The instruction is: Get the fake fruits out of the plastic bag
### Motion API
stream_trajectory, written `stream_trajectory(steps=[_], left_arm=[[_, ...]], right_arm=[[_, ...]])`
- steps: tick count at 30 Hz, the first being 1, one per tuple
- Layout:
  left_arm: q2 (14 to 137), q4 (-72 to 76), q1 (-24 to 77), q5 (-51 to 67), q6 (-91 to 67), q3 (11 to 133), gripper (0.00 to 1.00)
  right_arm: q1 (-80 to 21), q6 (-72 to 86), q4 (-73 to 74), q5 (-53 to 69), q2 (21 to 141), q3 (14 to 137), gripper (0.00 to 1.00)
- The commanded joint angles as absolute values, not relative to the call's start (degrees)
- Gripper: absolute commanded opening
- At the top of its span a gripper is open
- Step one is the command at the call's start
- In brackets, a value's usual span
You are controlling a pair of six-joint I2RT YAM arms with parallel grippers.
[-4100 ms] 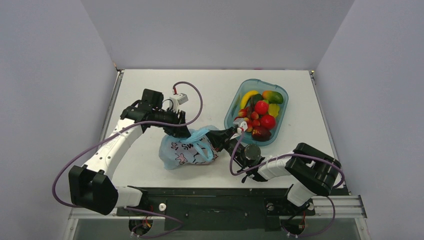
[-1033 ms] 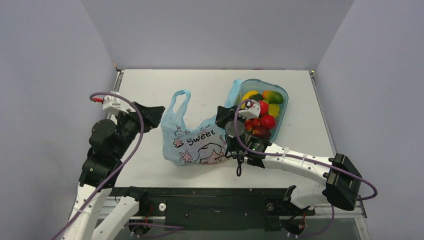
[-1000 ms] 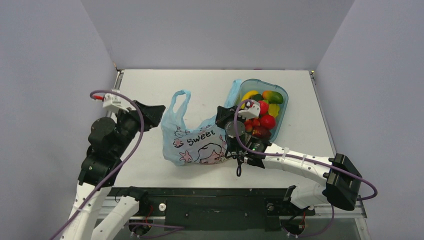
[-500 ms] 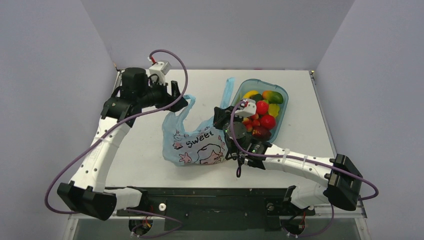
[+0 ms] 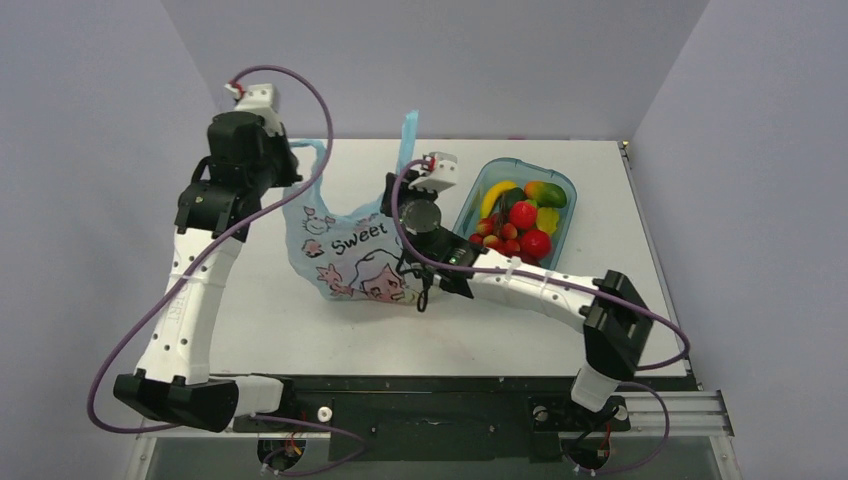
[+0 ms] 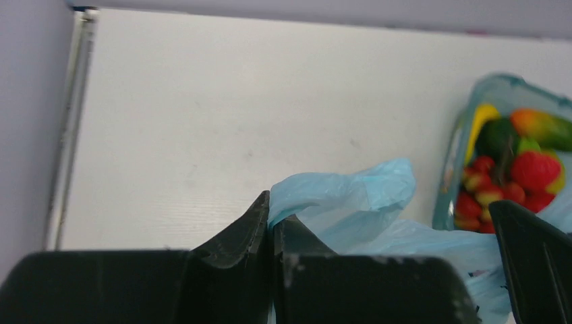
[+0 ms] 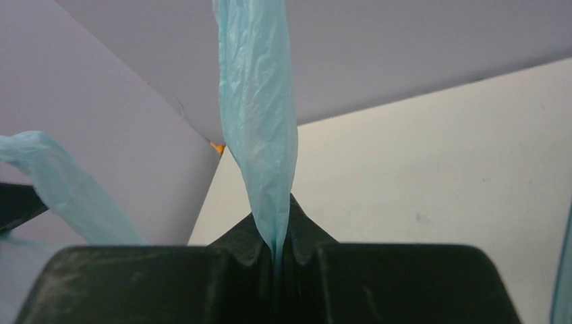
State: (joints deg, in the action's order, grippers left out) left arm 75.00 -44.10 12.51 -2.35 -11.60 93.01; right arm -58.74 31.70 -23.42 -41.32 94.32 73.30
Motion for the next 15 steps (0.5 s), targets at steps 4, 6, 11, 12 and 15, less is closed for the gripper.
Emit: stream_trajectory(steps=[4, 6, 11, 12, 15], left_arm=[[71.17, -32.71, -0.4, -17.15, -20.44, 99.67, 0.0], [69.78, -31.84, -2.55, -15.81, -21.29, 99.89, 0.0], [59.68, -28.53, -3.07, -12.46, -23.78, 88.96, 0.0], [57.83, -28.94, -3.12, -11.53, -25.16, 83.85, 0.0], [46.99, -25.24, -3.16, -5.91, -32.1, 70.19, 0.0]], right_arm=[[-53.31, 25.02, -27.15, -34.01, 107.39, 95.57, 0.0], [-52.84, 23.97, -27.36, -31.19, 110.19, 100.35, 0.0], [-52.69, 23.94, -29.09, -26.76, 112.95, 101.57, 0.0], [-52.7, 24.19, -31.48, -25.52, 112.77, 98.01, 0.0], [-52.72, 24.6, -36.74, -22.58, 111.37, 89.54, 0.06]])
